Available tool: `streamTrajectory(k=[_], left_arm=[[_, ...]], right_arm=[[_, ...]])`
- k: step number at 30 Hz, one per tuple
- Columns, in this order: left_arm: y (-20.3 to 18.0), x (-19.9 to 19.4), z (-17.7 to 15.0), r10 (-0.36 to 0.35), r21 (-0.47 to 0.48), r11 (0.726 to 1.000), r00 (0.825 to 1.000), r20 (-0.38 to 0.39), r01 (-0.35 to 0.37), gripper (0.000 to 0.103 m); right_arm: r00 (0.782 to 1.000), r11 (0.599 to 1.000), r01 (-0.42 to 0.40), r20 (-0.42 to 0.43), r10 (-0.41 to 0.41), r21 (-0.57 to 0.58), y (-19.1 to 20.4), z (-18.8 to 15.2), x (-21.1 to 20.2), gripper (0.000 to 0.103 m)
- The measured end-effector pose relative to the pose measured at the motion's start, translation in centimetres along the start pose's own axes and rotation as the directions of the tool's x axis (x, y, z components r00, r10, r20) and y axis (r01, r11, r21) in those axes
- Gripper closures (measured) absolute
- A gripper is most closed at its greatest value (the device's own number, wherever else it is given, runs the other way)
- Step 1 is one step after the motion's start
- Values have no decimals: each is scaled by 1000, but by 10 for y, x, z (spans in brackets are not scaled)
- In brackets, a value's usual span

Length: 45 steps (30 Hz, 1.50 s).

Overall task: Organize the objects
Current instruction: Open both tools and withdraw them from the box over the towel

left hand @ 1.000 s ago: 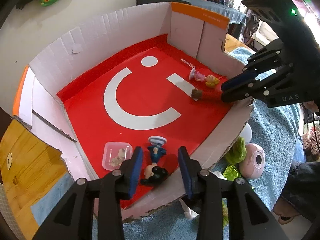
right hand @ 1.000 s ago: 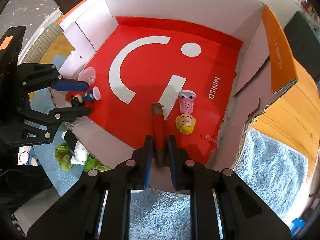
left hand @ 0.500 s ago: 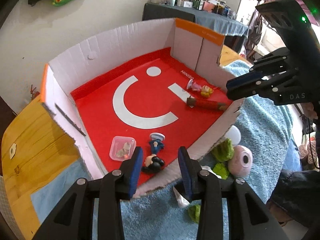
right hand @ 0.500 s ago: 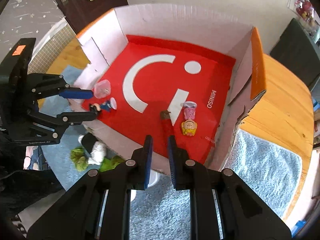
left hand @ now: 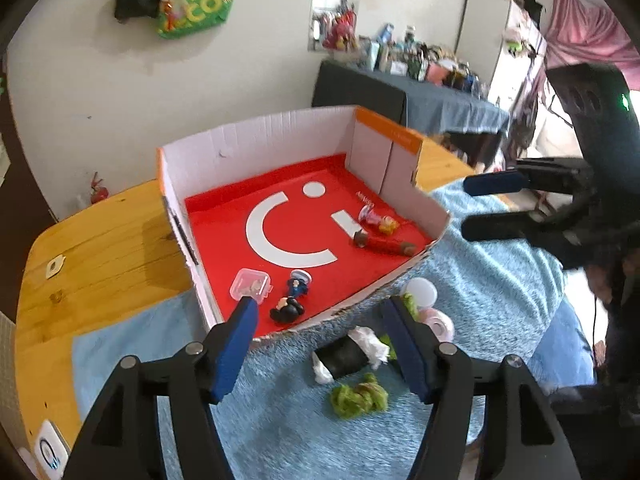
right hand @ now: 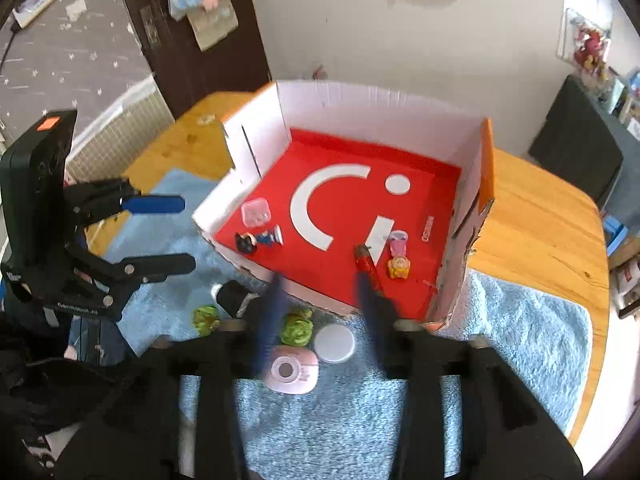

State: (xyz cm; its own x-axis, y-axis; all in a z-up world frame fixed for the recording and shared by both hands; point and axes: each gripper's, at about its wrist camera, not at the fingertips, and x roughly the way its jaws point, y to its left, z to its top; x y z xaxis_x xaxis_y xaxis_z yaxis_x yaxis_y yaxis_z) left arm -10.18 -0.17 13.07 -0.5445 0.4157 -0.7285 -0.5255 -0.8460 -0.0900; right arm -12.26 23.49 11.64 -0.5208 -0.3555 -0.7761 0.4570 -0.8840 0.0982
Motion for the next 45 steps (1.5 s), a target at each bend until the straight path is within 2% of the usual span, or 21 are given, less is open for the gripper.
streamTrajectory(k=[5,8,11,15,19,23,30,36,41,45], left_arm=[[-11,-23,-17,2,-36,999,997,75,0,23],[-19,-32,-28,15,-40,999,995,103,-11,22],[-24,-37,-36,21,-48,999,993,117,-15,18],[-32,-44,-49,64,-70,996,987,148,-54,16],[-36,-51,-61,103,-100,991,977,187,-85,9],[-39,-49,-73,163,-134,981,964,209,-137,9],[-35,-32,-91,232,-209,959,954,192,-191,9],[-36,-17,-101,260,-235,948,950,174,-217,9],[-36,-9,-110,275,-263,938,947,165,-226,9],[-33,0,-116,269,-281,934,953,140,-222,9]], right_arm=[[996,1000,20,88,-20,2,15,-17,-20,26],[991,998,53,124,-50,-20,25,-28,-30,26],[985,996,79,159,-72,-38,34,-39,-36,20],[976,993,114,191,-105,-36,42,-54,-39,18],[965,991,135,227,-130,-6,45,-70,-39,18],[949,987,159,271,-161,31,49,-84,-39,17],[911,970,224,333,-243,95,51,-105,-33,11],[908,962,233,322,-268,143,47,-118,-19,11],[895,943,300,299,-331,144,51,-131,-4,11],[885,930,337,289,-366,145,54,-141,8,11]])
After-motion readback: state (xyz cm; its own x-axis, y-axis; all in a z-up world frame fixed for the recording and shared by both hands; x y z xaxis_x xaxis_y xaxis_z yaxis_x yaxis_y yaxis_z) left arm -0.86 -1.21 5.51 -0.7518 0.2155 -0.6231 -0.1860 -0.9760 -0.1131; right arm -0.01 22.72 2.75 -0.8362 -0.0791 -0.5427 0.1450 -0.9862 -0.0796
